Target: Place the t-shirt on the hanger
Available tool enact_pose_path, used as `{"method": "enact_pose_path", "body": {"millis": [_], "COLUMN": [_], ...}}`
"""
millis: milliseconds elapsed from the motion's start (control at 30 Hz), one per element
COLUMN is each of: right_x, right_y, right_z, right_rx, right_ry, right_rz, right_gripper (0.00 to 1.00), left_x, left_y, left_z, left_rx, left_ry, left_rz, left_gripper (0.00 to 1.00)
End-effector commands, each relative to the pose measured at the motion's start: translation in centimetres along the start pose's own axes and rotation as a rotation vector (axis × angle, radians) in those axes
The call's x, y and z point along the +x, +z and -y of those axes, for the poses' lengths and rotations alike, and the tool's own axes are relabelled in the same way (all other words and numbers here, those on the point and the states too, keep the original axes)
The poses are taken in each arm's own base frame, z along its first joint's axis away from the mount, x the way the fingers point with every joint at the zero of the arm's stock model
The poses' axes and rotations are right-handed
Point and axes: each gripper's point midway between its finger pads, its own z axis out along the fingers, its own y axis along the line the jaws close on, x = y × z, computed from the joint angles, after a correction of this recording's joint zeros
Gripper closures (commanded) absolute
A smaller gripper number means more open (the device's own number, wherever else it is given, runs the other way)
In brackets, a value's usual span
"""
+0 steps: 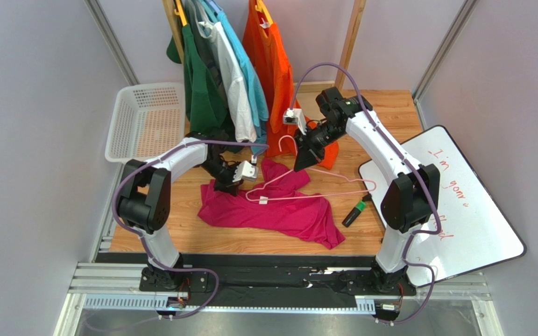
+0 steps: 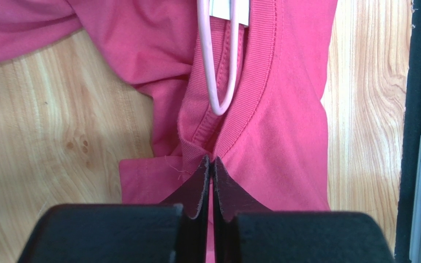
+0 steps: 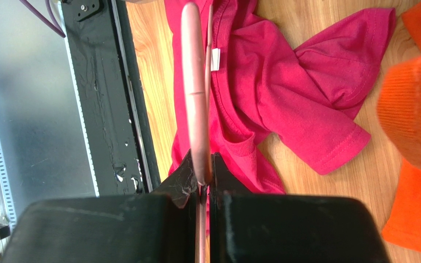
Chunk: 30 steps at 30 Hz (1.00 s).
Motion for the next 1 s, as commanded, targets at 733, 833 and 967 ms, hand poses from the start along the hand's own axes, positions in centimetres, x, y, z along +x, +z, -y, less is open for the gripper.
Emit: {"method": "enact_pose_path", "body": {"millis": [733,833,967], "right_x": [-2.5,-2.9,-3.8], "right_y": [2.4,2.9,3.9], "right_z": [-2.2,-2.3,-2.5], "right_rx": [-0.142,-0.141,-0.15], "right_ry": [-0.04,-0.038,-0.037], "right_rz": [0.121,0.134,0.158], "right_gripper": [1.0,1.0,1.0], "left_x": [-5.8,-6.7,-8.2], "left_y": [-5.1,-5.9,-7.1], "left_z": [-0.1,0.6,2.4], "left_rx": [-0.161,-0.181,-0.205], "left_ry": [0.142,0.152,0.19], "left_rz": [0.131,0.151,0.164], "left_gripper": [1.0,1.0,1.0]}}
